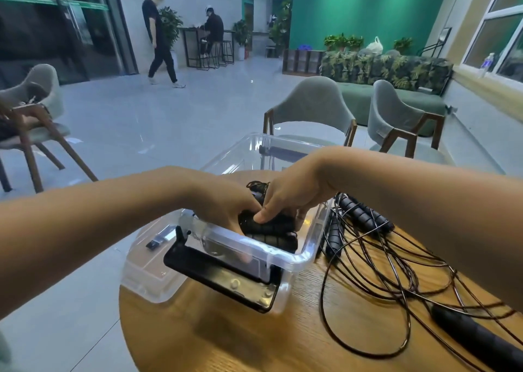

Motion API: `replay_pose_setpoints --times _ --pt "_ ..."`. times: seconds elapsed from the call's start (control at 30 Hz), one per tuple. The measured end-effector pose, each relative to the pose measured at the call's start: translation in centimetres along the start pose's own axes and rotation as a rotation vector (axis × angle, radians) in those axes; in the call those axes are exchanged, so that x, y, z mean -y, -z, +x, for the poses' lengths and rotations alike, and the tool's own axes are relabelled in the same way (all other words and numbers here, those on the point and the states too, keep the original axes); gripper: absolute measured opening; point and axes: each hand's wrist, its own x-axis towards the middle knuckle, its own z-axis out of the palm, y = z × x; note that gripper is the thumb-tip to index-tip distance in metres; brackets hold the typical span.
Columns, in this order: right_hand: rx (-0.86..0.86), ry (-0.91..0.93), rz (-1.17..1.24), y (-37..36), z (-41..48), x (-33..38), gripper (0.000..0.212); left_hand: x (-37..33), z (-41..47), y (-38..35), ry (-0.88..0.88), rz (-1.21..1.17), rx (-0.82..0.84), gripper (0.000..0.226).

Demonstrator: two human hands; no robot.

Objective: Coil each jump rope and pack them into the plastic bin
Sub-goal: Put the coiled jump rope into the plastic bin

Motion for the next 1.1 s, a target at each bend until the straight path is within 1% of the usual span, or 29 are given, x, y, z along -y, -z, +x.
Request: replay_pose_setpoints --times 0.03,0.1,0.13,0.17,0.2,0.27,0.3,0.33,0.4,0.47,0.5,0.6,0.7,0.73,0.8,0.83,0.9,1.0,1.1 --pt "0.007 0.0 0.001 -0.1 0.3 -0.1 0.045 0.1 0.2 -0.1 -0.002 0.015 0.003 0.062" --pt "0.023 0.004 0.021 -0.3 0.6 -0.2 0.043 0.1 0.2 0.0 0.032 -0.002 0.026 0.031" --pt "0.022 0.006 0.031 -0.4 0.7 -0.1 0.041 0.2 0.1 0.3 0.033 -0.046 0.033 0.021" --pt "0.016 0.007 0.039 -0.5 0.8 -0.1 0.04 0.2 -0.1 0.7 0.037 -0.078 0.046 0.018" --pt "0.01 0.005 0.04 -0.6 0.9 -0.1 0.039 0.4 -0.3 0.7 0.041 -0.089 0.053 0.022" --pt "0.004 -0.007 0.038 -0.6 1.1 0.0 0.037 0.8 -0.4 0.5 0.018 -0.091 0.038 0.045" --pt "0.002 -0.014 0.033 -0.7 1.2 0.1 0.036 0.9 -0.5 0.5 0.006 -0.068 0.031 0.053" --pt "0.001 -0.025 0.014 -0.8 1.4 0.2 0.035 0.8 -0.6 0.4 0.003 -0.036 0.022 0.057" --pt "-0.006 -0.045 -0.064 -1.3 1.9 0.3 0.025 0.7 -0.7 0.7 0.016 0.014 0.003 0.056" --pt "-0.023 -0.054 -0.132 -2.0 2.4 0.3 0.006 1.0 -0.5 0.9 0.024 0.013 -0.015 0.051" --pt "-0.028 -0.053 -0.14 -2.2 2.6 0.2 0.004 1.1 -0.4 1.0 0.025 0.02 -0.023 0.049" --pt "-0.027 -0.042 -0.159 -2.5 2.8 0.1 0.009 1.4 0.2 0.9 0.03 0.037 -0.074 0.047" --pt "-0.04 -0.031 -0.341 -3.0 2.9 0.3 0.005 1.3 1.0 0.7 0.069 -0.001 -0.109 0.046" --pt "-0.052 -0.024 -0.401 -3.2 2.9 0.3 0.009 1.3 1.3 0.7 0.072 0.0 -0.103 0.047" --pt "-0.085 -0.009 -0.472 -3.3 2.9 0.4 0.02 1.3 1.8 0.7 0.081 0.022 -0.061 0.051" --pt "-0.1 -0.002 -0.489 -3.3 2.8 0.4 0.022 1.2 1.9 0.8 0.087 0.036 -0.037 0.054" --pt "-0.103 -0.002 -0.51 -3.2 2.7 0.3 0.022 1.0 2.0 1.2 0.095 0.046 0.02 0.057" --pt "-0.105 -0.016 -0.537 -3.3 2.8 0.2 0.015 0.9 1.9 1.5 0.092 0.059 0.127 0.06" --pt "-0.123 -0.014 -0.513 -3.1 3.0 -0.1 0.017 0.8 1.9 1.1 0.086 0.064 0.126 0.062"
